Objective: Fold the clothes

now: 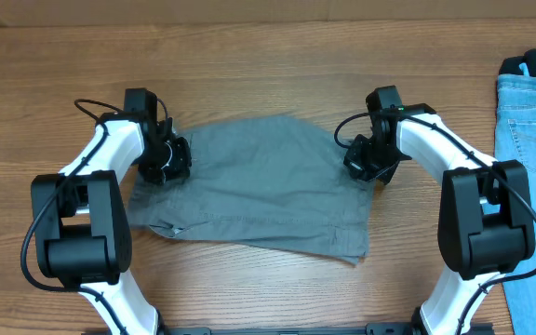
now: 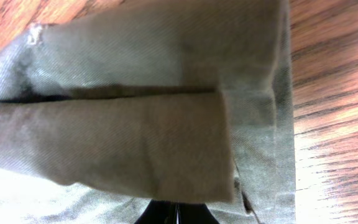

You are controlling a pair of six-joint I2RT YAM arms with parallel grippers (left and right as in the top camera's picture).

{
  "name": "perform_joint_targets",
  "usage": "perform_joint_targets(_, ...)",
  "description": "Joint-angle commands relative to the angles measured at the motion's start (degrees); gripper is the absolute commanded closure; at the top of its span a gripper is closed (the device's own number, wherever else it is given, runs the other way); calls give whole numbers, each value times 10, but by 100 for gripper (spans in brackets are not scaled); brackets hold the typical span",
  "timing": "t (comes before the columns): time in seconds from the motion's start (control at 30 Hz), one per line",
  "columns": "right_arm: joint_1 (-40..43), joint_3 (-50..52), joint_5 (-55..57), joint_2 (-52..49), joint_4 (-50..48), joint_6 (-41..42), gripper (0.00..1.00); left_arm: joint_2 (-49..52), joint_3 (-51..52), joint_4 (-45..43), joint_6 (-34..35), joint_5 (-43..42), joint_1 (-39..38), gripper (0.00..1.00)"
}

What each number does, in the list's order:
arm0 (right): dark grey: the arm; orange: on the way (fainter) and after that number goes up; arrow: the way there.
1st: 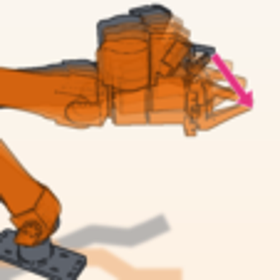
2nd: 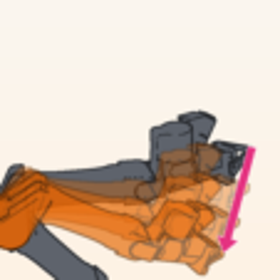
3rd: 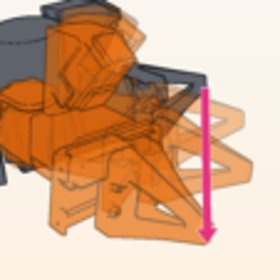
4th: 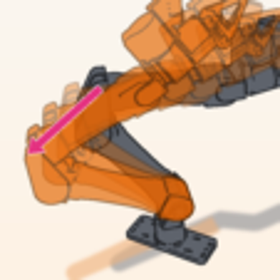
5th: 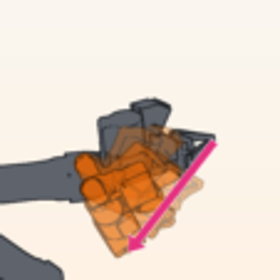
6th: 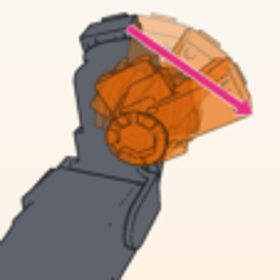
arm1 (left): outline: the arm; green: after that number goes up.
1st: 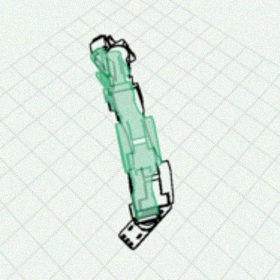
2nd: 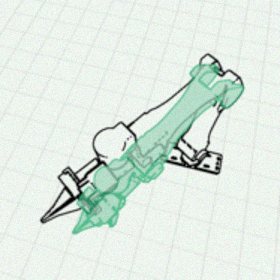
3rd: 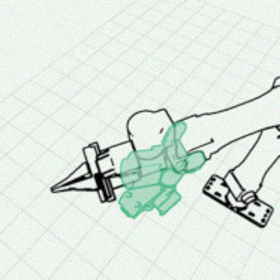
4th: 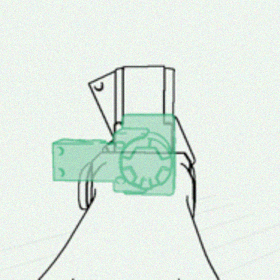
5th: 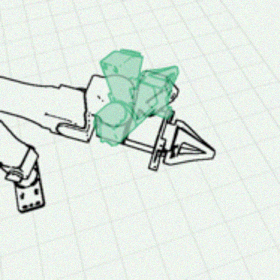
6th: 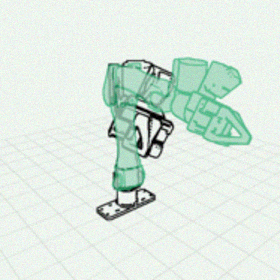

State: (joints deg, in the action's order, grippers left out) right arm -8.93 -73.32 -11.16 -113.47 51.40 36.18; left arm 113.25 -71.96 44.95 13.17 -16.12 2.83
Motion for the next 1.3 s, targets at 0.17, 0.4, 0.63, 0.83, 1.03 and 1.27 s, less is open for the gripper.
perform_joint_targets(0.17, 64, 4, 67, -45, -5, 12, 96, 70, 14, 2, -7, 78, 77, 86)
perform_joint_targets(0.4, 67, -29, 92, -45, -33, 20, 96, 70, -12, 8, 31, 94, 149, 91)
perform_joint_targets(0.63, 63, -182, 113, -43, 69, 13, 96, 69, -132, 107, 31, 91, 176, 90)
perform_joint_targets(0.83, 60, -315, 122, -13, 183, -6, 94, 65, -278, 204, 31, 90, 170, 78)
perform_joint_targets(1.03, 42, -333, 91, 22, 211, -52, 39, 59, -387, 303, 5, 104, 176, 21)
perform_joint_targets(1.27, 34, -328, 91, 22, 214, -52, 21, 59, -433, 421, 12, 174, 223, 4)
